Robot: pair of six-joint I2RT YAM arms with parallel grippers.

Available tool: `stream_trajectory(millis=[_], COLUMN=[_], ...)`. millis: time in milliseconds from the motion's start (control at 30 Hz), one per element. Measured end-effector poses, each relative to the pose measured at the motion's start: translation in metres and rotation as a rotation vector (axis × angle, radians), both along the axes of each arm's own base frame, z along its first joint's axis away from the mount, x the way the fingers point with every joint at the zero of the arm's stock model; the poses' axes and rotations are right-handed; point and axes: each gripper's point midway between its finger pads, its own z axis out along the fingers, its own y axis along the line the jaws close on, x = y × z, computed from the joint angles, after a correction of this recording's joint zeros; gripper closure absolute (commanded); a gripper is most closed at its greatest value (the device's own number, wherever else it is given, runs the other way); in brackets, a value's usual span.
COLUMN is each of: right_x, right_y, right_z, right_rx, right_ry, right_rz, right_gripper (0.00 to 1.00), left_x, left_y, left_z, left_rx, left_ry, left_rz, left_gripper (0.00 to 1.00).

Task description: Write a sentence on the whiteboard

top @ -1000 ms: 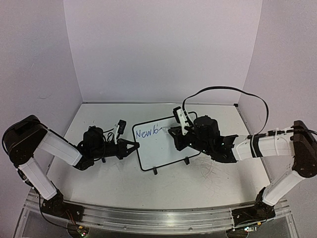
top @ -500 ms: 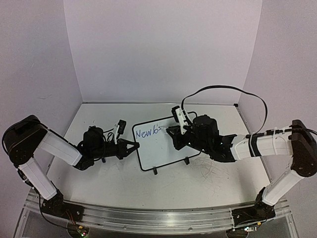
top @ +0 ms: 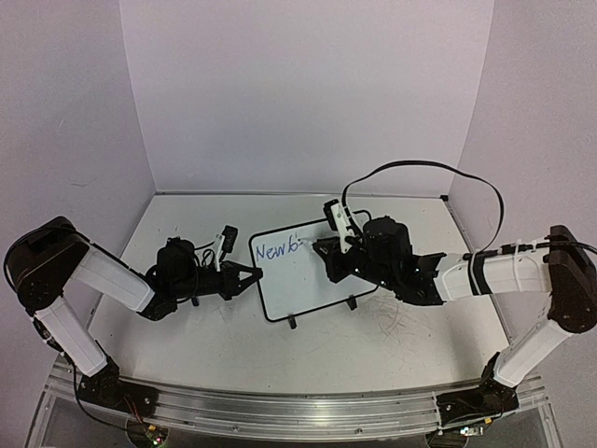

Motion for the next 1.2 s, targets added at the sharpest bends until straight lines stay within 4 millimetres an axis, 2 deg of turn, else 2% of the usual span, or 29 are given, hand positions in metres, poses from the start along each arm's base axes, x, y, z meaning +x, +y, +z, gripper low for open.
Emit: stream_trajectory(millis=[767,1000,1200], right_x=[-0.009,-0.007,-0.015], right_y=[-0.004,-0.014,-0.017], right_z=[-0.016,-0.011,0.008], right_rx=[-0.020,-0.019,0.035], right_ry=[0.034,0.015,-0.030], right_rz=[0.014,-0.029,0.009], right_gripper=[1.00,1.00,1.00], left_x=[0.000,-0.001,-0.001], left_y=[0.000,0.000,0.000], left_z=[0.000,0.001,0.001], left_rx=[0.002,0.002,0.002], left_ry=[0.002,0.000,-0.002], left_rz=[0.001,-0.001,-0.001], left_gripper=[1.00,1.00,1.00])
